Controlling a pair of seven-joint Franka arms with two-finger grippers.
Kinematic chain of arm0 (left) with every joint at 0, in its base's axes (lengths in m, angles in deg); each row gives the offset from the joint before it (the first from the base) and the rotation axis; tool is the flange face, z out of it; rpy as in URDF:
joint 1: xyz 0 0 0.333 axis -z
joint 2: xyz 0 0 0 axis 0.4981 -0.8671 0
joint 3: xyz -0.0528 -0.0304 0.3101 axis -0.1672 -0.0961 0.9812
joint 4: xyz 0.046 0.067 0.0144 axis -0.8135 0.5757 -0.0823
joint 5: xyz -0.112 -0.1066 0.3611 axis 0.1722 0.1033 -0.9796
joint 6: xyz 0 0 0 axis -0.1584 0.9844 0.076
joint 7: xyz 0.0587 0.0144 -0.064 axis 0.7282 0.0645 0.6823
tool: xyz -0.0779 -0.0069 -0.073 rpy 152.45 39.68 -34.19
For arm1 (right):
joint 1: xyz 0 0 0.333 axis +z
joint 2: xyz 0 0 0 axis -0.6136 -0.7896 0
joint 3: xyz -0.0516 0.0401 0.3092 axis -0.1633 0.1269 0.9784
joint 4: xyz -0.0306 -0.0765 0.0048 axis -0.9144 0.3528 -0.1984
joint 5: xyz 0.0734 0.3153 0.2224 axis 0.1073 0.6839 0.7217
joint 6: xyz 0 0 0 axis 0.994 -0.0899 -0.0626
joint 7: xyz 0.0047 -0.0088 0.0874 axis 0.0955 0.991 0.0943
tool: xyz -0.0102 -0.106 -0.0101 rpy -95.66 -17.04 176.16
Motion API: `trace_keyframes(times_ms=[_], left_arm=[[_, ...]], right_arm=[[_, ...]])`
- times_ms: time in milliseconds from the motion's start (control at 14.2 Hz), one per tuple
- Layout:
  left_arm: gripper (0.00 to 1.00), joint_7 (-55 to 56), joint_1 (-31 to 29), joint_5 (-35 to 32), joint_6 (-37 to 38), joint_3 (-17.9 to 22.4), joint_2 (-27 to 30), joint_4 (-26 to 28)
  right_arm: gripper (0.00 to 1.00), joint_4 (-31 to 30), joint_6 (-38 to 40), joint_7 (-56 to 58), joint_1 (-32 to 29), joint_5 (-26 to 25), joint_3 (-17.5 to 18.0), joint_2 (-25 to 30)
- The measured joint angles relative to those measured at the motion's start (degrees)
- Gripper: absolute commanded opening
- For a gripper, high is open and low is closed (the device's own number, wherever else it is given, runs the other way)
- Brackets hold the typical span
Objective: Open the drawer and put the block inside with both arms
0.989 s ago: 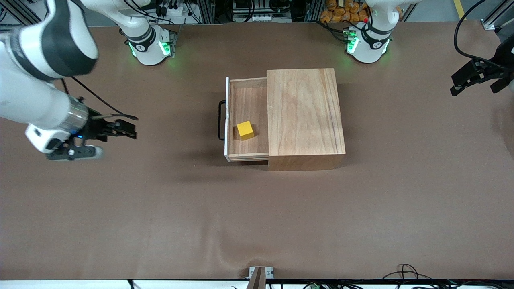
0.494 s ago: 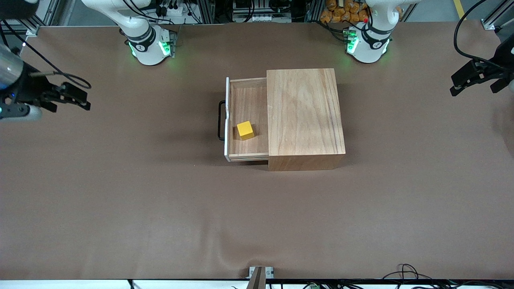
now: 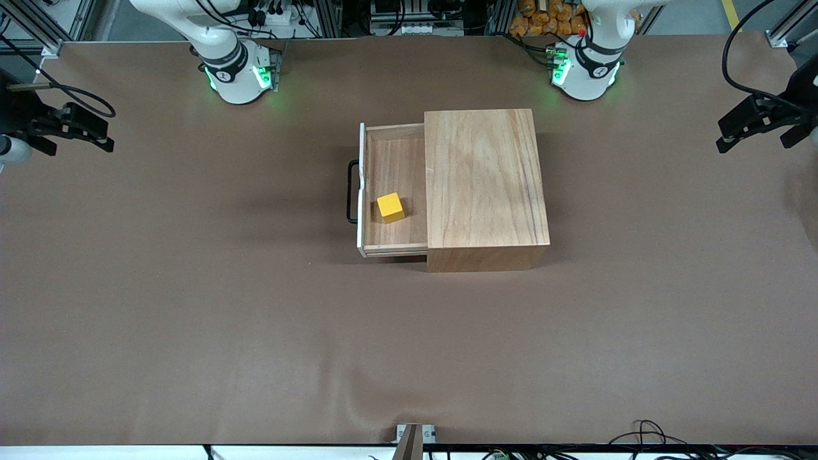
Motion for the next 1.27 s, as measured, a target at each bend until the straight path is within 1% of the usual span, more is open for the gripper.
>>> trace_keyframes(times_ms=[636,1271], left_arm=[[1.0,0.0,0.03,0.0,0.25,-0.49,0.19,-0.06],[1.0,-0.01,0.18,0.0,3.21,-1.35,0.39,-0.24]], right_arm=[[1.0,0.05,0.26,0.03,-0.02,-0.03,-0.66,0.0],[1.0,0.57,0.24,0.03,-0.05,0.0,-1.41,0.01]])
